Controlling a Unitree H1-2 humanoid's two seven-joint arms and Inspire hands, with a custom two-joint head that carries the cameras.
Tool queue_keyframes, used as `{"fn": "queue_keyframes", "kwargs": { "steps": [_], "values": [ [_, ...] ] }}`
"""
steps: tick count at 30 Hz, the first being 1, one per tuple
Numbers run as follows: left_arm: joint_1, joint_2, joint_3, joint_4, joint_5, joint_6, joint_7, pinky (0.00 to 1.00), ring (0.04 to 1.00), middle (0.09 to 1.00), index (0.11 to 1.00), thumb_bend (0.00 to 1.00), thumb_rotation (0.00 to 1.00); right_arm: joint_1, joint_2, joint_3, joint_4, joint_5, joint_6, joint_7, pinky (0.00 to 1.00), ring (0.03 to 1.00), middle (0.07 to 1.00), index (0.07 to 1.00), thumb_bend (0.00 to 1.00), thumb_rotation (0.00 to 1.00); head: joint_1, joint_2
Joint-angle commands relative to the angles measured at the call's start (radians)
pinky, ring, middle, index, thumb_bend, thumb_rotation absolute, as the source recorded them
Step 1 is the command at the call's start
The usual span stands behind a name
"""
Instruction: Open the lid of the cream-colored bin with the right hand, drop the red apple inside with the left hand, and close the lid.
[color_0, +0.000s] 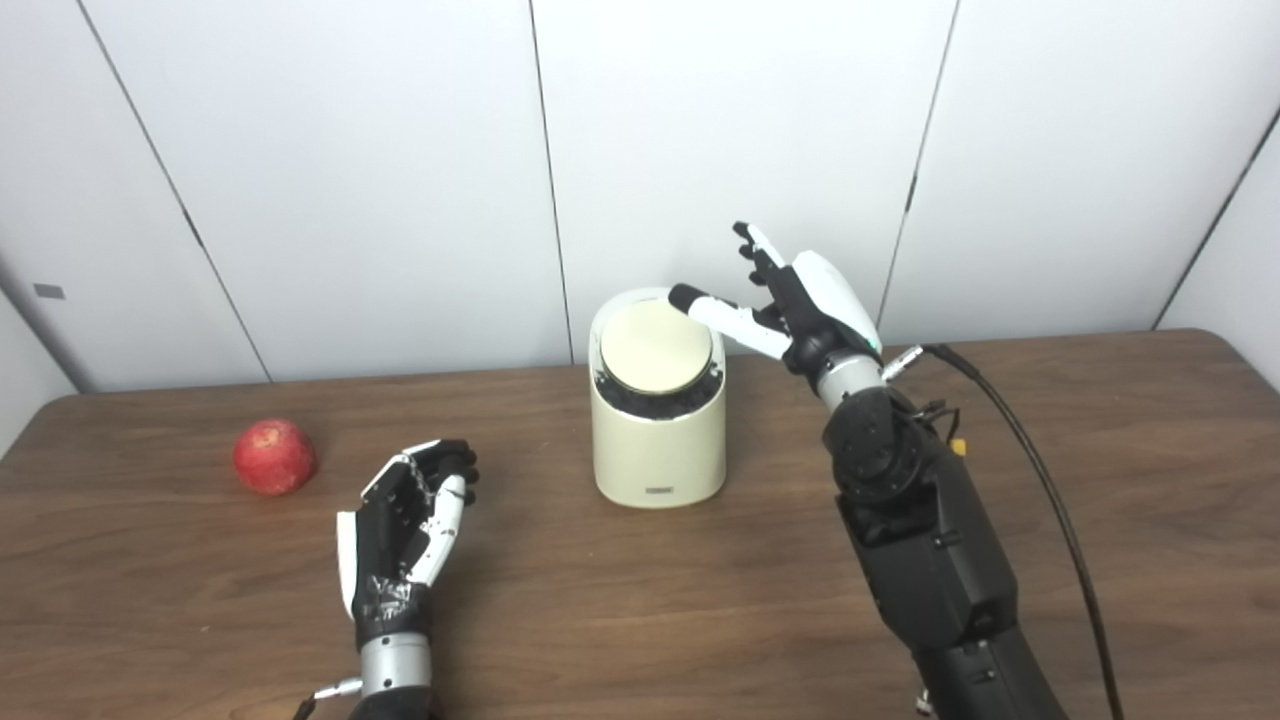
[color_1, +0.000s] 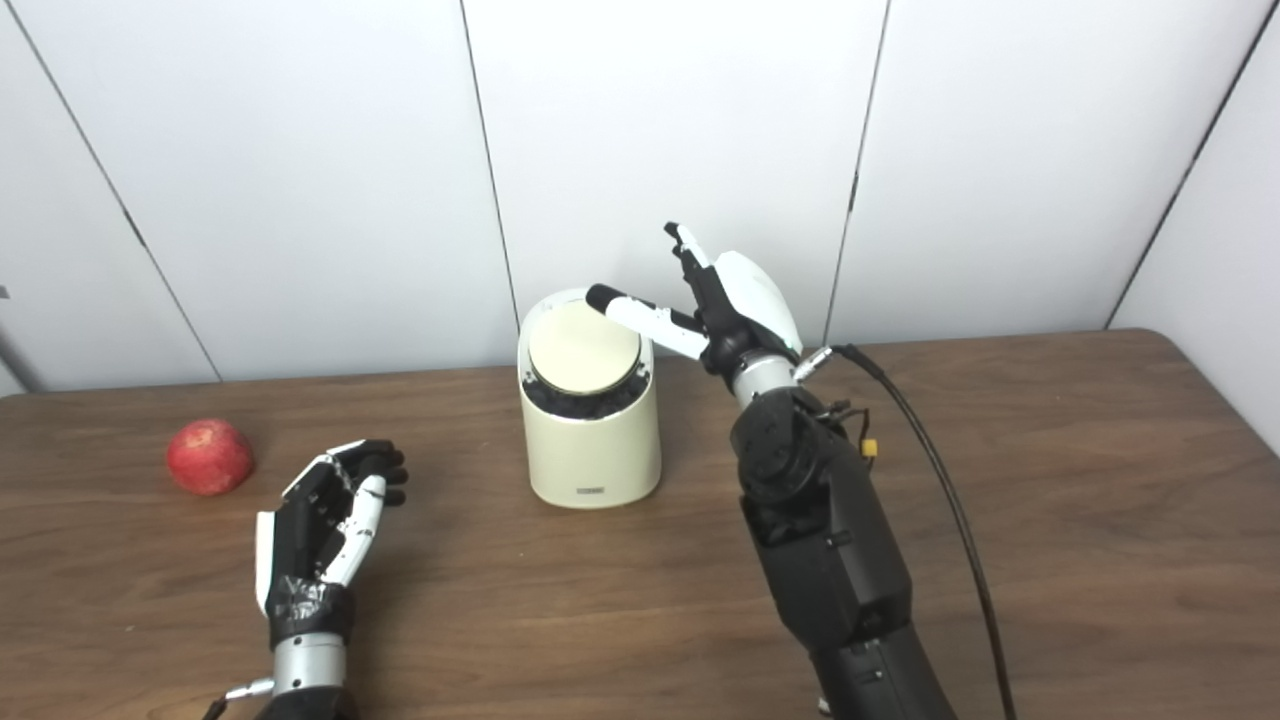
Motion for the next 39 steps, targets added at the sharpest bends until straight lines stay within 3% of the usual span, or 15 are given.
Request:
{"fn": "queue_keyframes", "kwargs": {
  "steps": [1, 5, 7, 9, 10, 12, 14, 16, 19, 23, 25, 33, 39],
  "values": [
    [0.000, -0.005, -0.004, -0.008, -0.003, -0.020, -0.001, 0.54, 0.595, 0.614, 0.596, 0.29, 0.32, 0.007, -0.021, -0.010, -0.080, 0.032, -0.043, -0.046, 0.81, 0.932, 0.970, 0.986, 0.92, 0.99, 0.000, 0.003],
    [-0.003, 0.000, -0.002, -0.002, -0.003, -0.021, -0.003, 0.55, 0.598, 0.618, 0.599, 0.30, 0.32, 0.092, -0.030, -0.028, -0.148, 0.077, -0.184, -0.190, 0.80, 0.919, 0.960, 0.979, 0.88, 0.95, -0.001, -0.001],
    [-0.004, 0.004, -0.001, 0.003, -0.002, -0.025, -0.004, 0.54, 0.596, 0.617, 0.600, 0.29, 0.33, 0.136, -0.030, -0.036, -0.169, 0.086, -0.258, -0.271, 0.76, 0.878, 0.923, 0.906, 0.69, 0.87, 0.000, -0.003],
    [-0.005, 0.009, 0.001, 0.009, -0.006, -0.032, -0.006, 0.54, 0.595, 0.617, 0.599, 0.29, 0.33, 0.177, -0.024, -0.051, -0.181, 0.111, -0.321, -0.336, 0.75, 0.866, 0.908, 0.881, 0.59, 0.84, -0.001, -0.006],
    [-0.005, 0.011, 0.002, 0.011, -0.007, -0.035, -0.007, 0.55, 0.596, 0.618, 0.598, 0.29, 0.32, 0.194, -0.021, -0.058, -0.184, 0.127, -0.349, -0.362, 0.70, 0.825, 0.865, 0.836, 0.41, 0.70, -0.001, -0.006],
    [-0.004, 0.016, 0.006, 0.015, -0.017, -0.041, -0.011, 0.55, 0.594, 0.616, 0.597, 0.29, 0.32, 0.246, -0.018, -0.078, -0.184, 0.135, -0.397, -0.429, 0.68, 0.796, 0.823, 0.787, 0.29, 0.55, -0.005, -0.006],
    [-0.002, 0.020, 0.009, 0.016, -0.026, -0.046, -0.015, 0.55, 0.594, 0.617, 0.597, 0.29, 0.31, 0.298, -0.018, -0.098, -0.161, 0.149, -0.447, -0.486, 0.64, 0.753, 0.769, 0.739, 0.23, 0.30, -0.007, -0.007],
    [0.001, 0.027, 0.011, 0.018, -0.029, -0.051, -0.017, 0.55, 0.595, 0.615, 0.594, 0.29, 0.31, 0.338, -0.019, -0.113, -0.124, 0.180, -0.510, -0.528, 0.63, 0.739, 0.754, 0.723, 0.24, 0.20, -0.007, -0.008],
    [0.003, 0.034, 0.012, 0.021, -0.035, -0.053, -0.020, 0.55, 0.596, 0.616, 0.596, 0.29, 0.31, 0.386, -0.025, -0.135, -0.058, 0.247, -0.650, -0.590, 0.61, 0.715, 0.736, 0.689, 0.28, 0.24, -0.004, -0.005],
    [0.003, 0.038, 0.013, 0.023, -0.028, -0.050, -0.013, 0.55, 0.593, 0.611, 0.591, 0.29, 0.29, 0.418, -0.038, -0.146, 0.032, 0.286, -0.848, -0.661, 0.55, 0.659, 0.685, 0.662, 0.28, 0.21, -0.006, -0.002],
    [0.003, 0.040, 0.013, 0.026, -0.029, -0.054, -0.013, 0.53, 0.589, 0.610, 0.592, 0.29, 0.28, 0.424, -0.048, -0.148, 0.076, 0.287, -0.910, -0.687, 0.57, 0.660, 0.680, 0.663, 0.29, 0.28, -0.007, -0.003],
    [0.002, 0.040, 0.013, 0.033, -0.031, -0.060, -0.009, 0.54, 0.593, 0.612, 0.593, 0.29, 0.29, 0.455, -0.072, -0.144, 0.159, 0.261, -0.933, -0.713, 0.58, 0.673, 0.690, 0.671, 0.35, 0.47, -0.003, -0.002],
    [0.006, 0.040, 0.013, 0.024, -0.037, -0.062, -0.012, 0.54, 0.591, 0.611, 0.591, 0.29, 0.28, 0.479, -0.060, -0.138, 0.161, 0.283, -0.927, -0.709, 0.51, 0.623, 0.659, 0.656, 0.33, 0.34, 0.005, 0.000]
  ]
}}
